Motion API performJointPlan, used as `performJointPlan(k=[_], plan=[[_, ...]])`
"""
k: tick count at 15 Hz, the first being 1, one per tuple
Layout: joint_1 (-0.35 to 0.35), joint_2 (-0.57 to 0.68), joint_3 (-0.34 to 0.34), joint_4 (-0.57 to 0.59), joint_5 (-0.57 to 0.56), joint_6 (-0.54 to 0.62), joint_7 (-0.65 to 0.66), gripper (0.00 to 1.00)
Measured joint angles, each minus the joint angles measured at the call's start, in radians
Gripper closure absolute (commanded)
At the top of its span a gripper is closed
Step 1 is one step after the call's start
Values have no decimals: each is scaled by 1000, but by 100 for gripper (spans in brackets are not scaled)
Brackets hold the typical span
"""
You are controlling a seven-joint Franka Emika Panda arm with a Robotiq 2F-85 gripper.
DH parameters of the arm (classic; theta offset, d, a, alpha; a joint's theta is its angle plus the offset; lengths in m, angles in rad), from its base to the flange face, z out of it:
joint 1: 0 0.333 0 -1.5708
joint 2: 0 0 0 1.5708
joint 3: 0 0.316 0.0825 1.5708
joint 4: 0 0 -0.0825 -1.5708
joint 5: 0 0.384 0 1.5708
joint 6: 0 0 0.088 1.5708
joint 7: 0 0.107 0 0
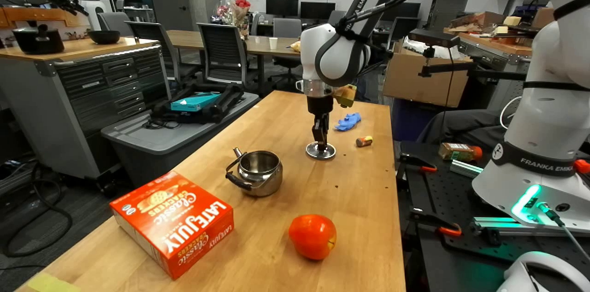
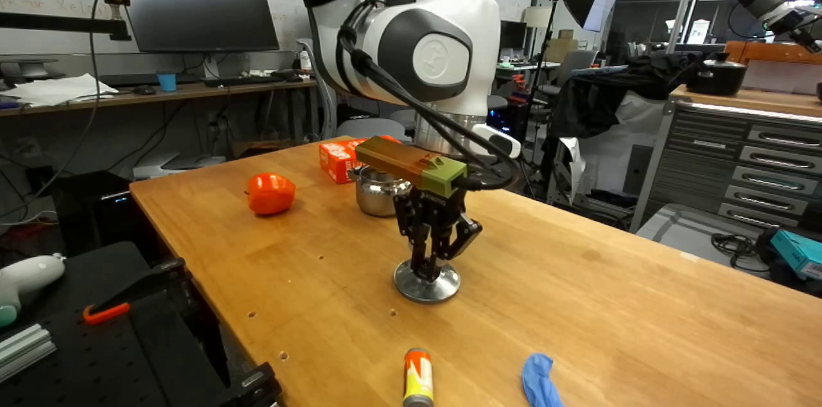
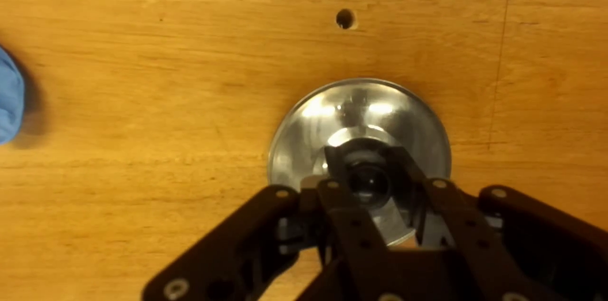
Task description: Pick up the lid and put it on the kettle
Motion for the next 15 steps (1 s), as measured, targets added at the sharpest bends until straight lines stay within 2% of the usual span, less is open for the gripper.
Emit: performJointPlan(k=[7, 15], plan=[[1, -25, 2, -30, -2, 11, 0, 89], [25, -149, 3, -91, -9, 10, 14, 89]])
